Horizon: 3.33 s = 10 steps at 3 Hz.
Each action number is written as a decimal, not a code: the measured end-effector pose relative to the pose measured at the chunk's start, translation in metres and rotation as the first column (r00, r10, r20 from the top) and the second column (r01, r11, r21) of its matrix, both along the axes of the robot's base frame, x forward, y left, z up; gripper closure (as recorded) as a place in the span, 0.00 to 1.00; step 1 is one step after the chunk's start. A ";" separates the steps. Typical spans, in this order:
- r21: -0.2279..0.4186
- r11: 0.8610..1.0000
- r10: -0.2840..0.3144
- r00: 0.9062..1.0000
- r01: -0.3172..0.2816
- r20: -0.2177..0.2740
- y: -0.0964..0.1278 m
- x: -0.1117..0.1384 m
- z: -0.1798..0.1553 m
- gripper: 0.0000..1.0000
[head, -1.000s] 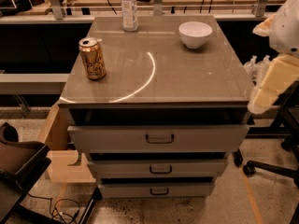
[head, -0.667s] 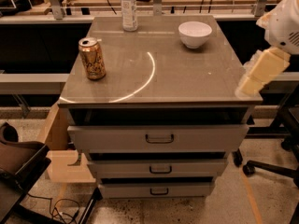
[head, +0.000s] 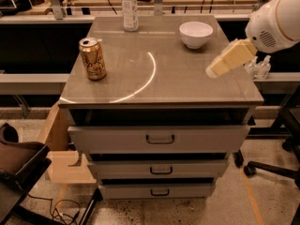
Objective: Pick blue plastic bottle
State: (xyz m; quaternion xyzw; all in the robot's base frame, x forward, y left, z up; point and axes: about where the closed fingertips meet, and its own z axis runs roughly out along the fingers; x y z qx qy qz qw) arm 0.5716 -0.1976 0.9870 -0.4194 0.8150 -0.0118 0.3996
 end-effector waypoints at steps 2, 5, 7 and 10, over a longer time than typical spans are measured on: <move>0.236 0.969 0.010 0.965 -0.074 0.263 0.054 0.074 0.033 0.00; 0.350 0.926 -0.011 0.913 -0.145 0.407 0.094 0.115 0.053 0.00; 0.553 0.826 -0.167 0.890 -0.108 0.424 0.106 0.226 0.029 0.00; 0.623 0.768 -0.150 0.906 -0.146 0.397 0.132 0.317 0.024 0.00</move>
Offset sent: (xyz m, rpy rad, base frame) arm 0.1263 0.0843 0.0845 0.4380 -0.5516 0.0714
